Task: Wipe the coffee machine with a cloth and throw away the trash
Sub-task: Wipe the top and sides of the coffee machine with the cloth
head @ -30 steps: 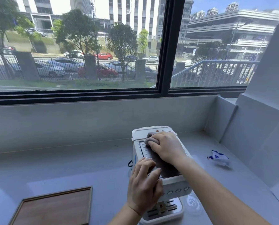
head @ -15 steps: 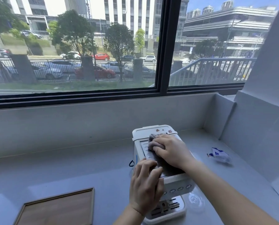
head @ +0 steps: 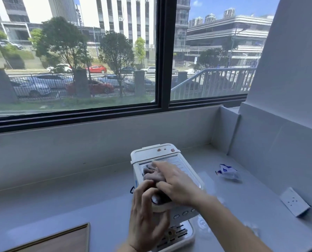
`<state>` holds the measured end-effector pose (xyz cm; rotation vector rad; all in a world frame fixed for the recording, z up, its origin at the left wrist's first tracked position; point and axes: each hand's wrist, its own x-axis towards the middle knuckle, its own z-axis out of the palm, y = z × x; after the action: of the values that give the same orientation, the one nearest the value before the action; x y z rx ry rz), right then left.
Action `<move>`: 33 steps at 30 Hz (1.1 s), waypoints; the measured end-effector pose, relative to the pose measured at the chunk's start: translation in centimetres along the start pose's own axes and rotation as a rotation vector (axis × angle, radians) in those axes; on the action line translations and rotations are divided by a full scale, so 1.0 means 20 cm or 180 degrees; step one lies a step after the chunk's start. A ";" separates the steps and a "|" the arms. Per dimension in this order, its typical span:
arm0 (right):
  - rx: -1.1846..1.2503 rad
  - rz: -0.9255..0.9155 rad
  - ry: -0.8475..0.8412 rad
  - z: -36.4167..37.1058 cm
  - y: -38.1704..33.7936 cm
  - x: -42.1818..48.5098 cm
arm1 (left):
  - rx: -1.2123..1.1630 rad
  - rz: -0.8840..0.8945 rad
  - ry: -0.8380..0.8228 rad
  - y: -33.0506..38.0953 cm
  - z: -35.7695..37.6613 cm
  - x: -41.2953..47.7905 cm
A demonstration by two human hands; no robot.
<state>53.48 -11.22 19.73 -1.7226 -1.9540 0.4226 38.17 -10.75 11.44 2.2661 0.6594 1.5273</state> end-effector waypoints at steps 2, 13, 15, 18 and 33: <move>0.0602 -0.0044 0.0087 -0.07 0.01 -0.04 | -0.0172 -0.0066 -0.0196 0.01 -0.05 0.02; 0.0003 0.1179 0.1612 0.01 0.17 -0.18 | 0.1210 -0.0426 -0.1745 0.04 0.01 0.44; 0.0060 0.1231 0.1711 0.03 0.18 -0.18 | 0.1073 -0.0457 -0.1564 0.05 0.02 0.45; 0.0139 0.1333 0.1763 0.06 0.19 -0.20 | 0.0835 -0.0486 -0.1385 0.02 -0.05 0.40; -0.0314 0.1358 0.1355 0.05 0.23 -0.16 | 0.1143 -0.0396 -0.1875 -0.22 0.15 0.73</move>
<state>57.06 -13.57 15.93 -2.0937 -1.3289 0.0863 44.80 0.82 19.32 2.6867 0.9164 0.6543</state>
